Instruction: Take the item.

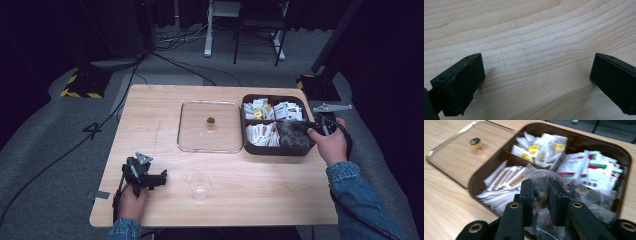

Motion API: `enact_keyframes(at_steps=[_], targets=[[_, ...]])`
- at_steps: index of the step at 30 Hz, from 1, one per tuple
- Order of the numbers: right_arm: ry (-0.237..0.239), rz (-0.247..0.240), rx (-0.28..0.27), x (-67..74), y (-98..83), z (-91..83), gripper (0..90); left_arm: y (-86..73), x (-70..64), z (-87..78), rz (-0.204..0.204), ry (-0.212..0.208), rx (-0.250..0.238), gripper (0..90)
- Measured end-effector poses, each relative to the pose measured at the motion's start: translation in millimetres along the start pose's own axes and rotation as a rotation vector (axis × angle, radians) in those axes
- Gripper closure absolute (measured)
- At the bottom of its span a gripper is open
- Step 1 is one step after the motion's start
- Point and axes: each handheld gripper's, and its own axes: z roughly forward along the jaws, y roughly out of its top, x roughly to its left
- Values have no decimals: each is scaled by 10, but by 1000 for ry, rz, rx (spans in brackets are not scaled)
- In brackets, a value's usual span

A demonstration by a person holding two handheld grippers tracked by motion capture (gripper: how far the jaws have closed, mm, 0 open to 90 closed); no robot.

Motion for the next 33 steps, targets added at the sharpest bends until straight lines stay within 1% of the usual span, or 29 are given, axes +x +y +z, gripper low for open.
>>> enact_keyframes(at_steps=[1, 2, 3, 4, 6, 7, 8, 9, 11, 12, 17, 19, 20, 21, 22, 24, 25, 26, 28, 29, 32, 33], targets=[[0, 0, 0, 0, 0, 0, 756, 0, 0, 0, 0, 0, 0, 0], [11, -9, -2, 33, 9, -5, 756, 0, 1, 1, 0, 2, -2, 0], [32, -29, -9, 119, 28, -11, 756, -5, 11, -3, -1, 5, -4, 0], [45, -37, -11, 170, 40, -18, 756, -10, 12, -5, -7, 2, -4, 0], [71, -61, -21, 279, 71, -33, 756, -19, 17, -16, 0, 4, -4, 1], [71, -61, -21, 279, 71, -33, 756, -19, 17, -16, 0, 4, -4, 1], [95, -87, -30, 399, 111, -52, 756, -27, 13, -20, -6, 0, -4, 1], [95, -87, -30, 399, 111, -52, 756, -32, 19, -24, 1, -1, -5, 1], [119, -116, -42, 519, 159, -73, 756, -34, 22, -29, 6, -1, -3, 1], [144, -143, -47, 638, 206, -89, 756, -34, 22, -29, 6, -1, -3, 1], [195, -202, -66, 919, 307, -125, 756, -33, 23, -26, 5, -3, -4, 0], [219, -213, -74, 1019, 335, -136, 756, -31, 26, -25, 7, -5, -4, 0], [219, -213, -74, 1019, 335, -136, 756, -29, 29, -23, 10, -8, -4, 0], [232, -216, -79, 1069, 345, -137, 756, -26, 34, -23, 17, -11, -2, 0], [255, -231, -83, 1171, 357, -134, 756, -23, 35, -19, 16, -14, -4, 0], [275, -244, -82, 1271, 364, -123, 756, -14, 40, -11, 23, -17, -4, 0], [275, -244, -82, 1271, 364, -123, 756, -14, 40, -11, 23, -17, -4, 0], [285, -250, -80, 1318, 367, -117, 756, -12, 41, -10, 26, -17, -3, 0], [306, -266, -77, 1412, 374, -106, 756, -11, 41, -10, 26, -17, -3, 0], [324, -280, -74, 1491, 381, -100, 756, -12, 41, -10, 26, -17, -3, 0], [348, -301, -67, 1595, 395, -92, 756, -22, 31, -17, 14, -14, -4, 0], [359, -309, -66, 1634, 403, -88, 755, -27, 33, -23, 17, -11, -3, 1]])
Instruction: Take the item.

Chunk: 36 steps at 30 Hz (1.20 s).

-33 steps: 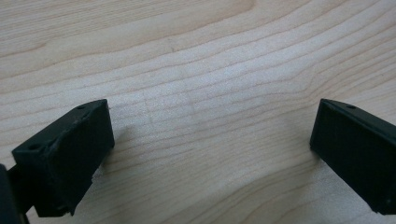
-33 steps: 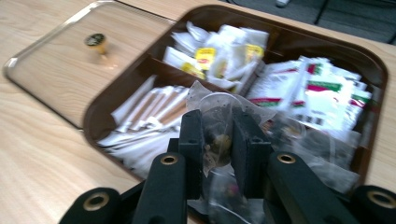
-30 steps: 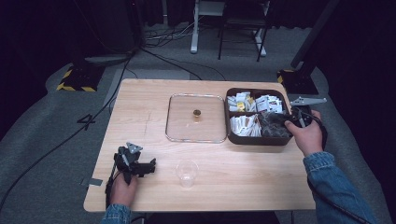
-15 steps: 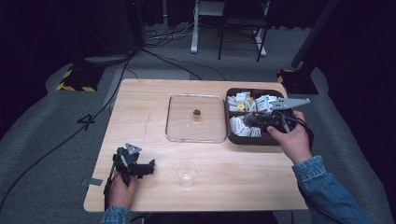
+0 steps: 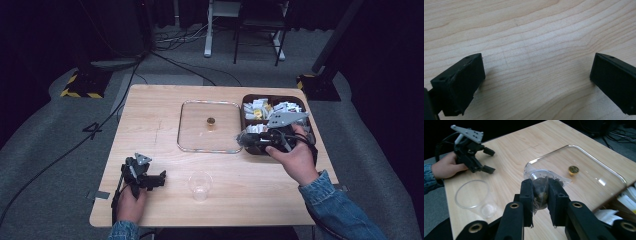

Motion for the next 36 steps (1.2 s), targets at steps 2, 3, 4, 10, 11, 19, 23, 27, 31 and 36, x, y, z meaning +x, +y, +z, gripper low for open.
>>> enact_keyframes(at_steps=[2, 3, 4, 10, 11, 19, 23, 27, 31, 36], targets=[[9, -8, 1, 30, 19, 17, 756, -6, -2, -4, -3, 1, -1, 1], [32, -25, -1, 100, 62, 59, 756, -16, 2, -15, 1, 1, 0, 1], [36, -29, -2, 115, 71, 69, 756, -23, 3, -20, 0, -1, 0, 1], [102, -56, -1, 294, 156, 205, 755, -43, 9, -38, 7, -5, 1, 1], [112, -57, 0, 319, 164, 228, 755, -44, 10, -38, 7, -8, 0, 1], [162, -72, 11, 481, 200, 371, 755, -43, 13, -38, 10, -5, 0, 1], [191, -77, 16, 563, 199, 447, 756, -43, 10, -38, 7, -6, -1, 1], [226, -78, 30, 648, 180, 552, 756, -40, 10, -35, 7, -6, 0, 0], [242, -83, 45, 700, 157, 632, 756, -37, 10, -32, 7, -7, 0, 0], [258, -90, 66, 755, 120, 728, 755, -37, 10, -32, 7, -7, 1, 0]])
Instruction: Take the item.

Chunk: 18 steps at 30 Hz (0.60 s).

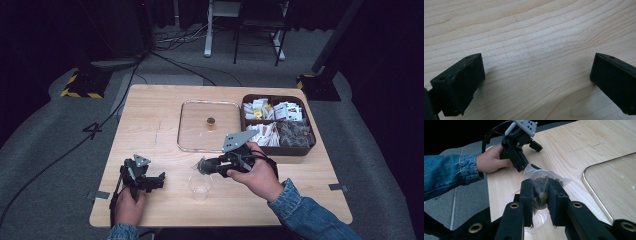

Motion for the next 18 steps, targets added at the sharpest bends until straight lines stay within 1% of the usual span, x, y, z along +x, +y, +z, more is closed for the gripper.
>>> enact_keyframes(at_steps=[3, 4, 5, 10, 18], targets=[[7, 0, 4, 17, -20, 47, 755, 0, -1, 1, -2, 0, -1, 0], [14, -1, 16, 34, -42, 101, 755, 0, 0, 0, 1, 0, 0, 0], [14, -1, 16, 34, -42, 101, 755, 0, 0, 0, 1, 0, 0, 0], [31, -8, 44, 73, -94, 211, 755, 0, 0, 0, 0, 0, 0, 0], [23, -20, 81, 91, -185, 287, 755, 0, 0, 0, 0, 0, 0, 0]])
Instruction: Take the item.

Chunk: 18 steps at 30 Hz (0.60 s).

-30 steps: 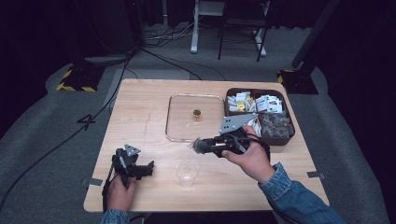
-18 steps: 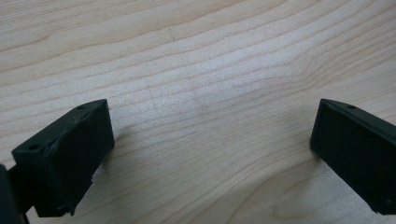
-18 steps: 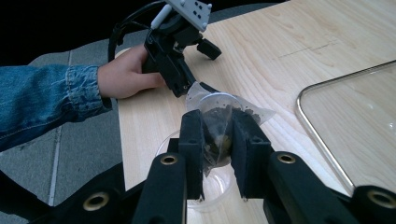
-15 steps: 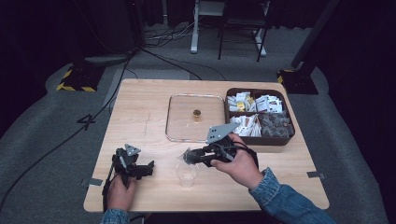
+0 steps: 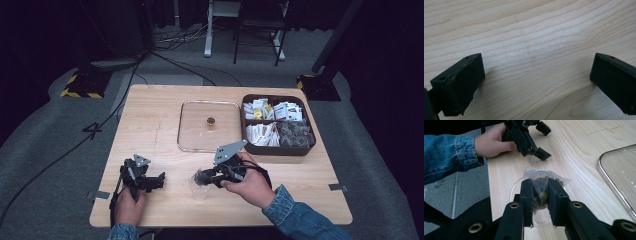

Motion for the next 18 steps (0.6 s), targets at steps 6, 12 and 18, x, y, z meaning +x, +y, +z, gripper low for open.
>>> enact_keyframes(at_steps=[6, 12, 18], targets=[[-4, -8, 13, 18, -24, 35, 755, 4, 0, 2, 0, 0, 1, 0], [-6, -18, 24, 29, -40, 47, 644, 4, 0, 2, -1, 0, 1, 0], [-34, -1, -5, 15, -40, 59, 451, 6, 2, 4, 3, 0, 1, 0]])
